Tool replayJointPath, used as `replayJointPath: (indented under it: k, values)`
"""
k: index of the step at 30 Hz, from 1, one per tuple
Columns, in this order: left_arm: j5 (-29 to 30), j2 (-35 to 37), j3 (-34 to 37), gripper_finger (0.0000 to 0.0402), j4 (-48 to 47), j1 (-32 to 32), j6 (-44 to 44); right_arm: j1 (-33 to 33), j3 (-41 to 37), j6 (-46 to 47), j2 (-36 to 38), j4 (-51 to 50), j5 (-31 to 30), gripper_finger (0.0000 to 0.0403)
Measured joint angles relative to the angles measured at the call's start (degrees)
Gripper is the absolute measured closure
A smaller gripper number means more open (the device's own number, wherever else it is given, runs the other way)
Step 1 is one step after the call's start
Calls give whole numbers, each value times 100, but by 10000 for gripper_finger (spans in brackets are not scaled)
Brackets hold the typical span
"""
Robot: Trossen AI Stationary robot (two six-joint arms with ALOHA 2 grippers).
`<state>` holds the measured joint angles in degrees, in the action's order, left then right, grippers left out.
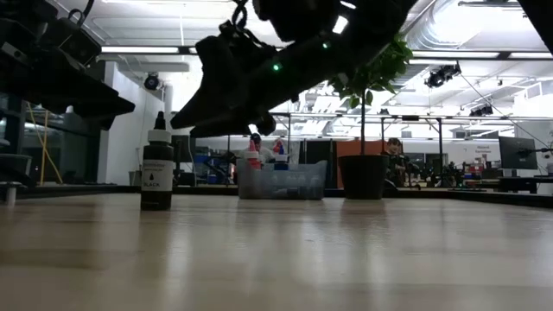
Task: Pick & Place food coloring
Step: Put the large black food coloring bottle into the black bin
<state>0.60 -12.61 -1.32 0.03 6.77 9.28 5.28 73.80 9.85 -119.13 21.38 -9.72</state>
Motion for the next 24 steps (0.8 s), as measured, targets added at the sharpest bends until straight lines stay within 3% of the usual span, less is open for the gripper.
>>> replayJointPath:
  k: [8, 24]
  values:
    - [0, 1, 0, 238, 1, 0, -1, 2, -236, -164, -44, 809, -119, 176]
    - [2, -1, 0, 238, 0, -1, 0, -6, -234, -238, -313, 1416, 119, 176]
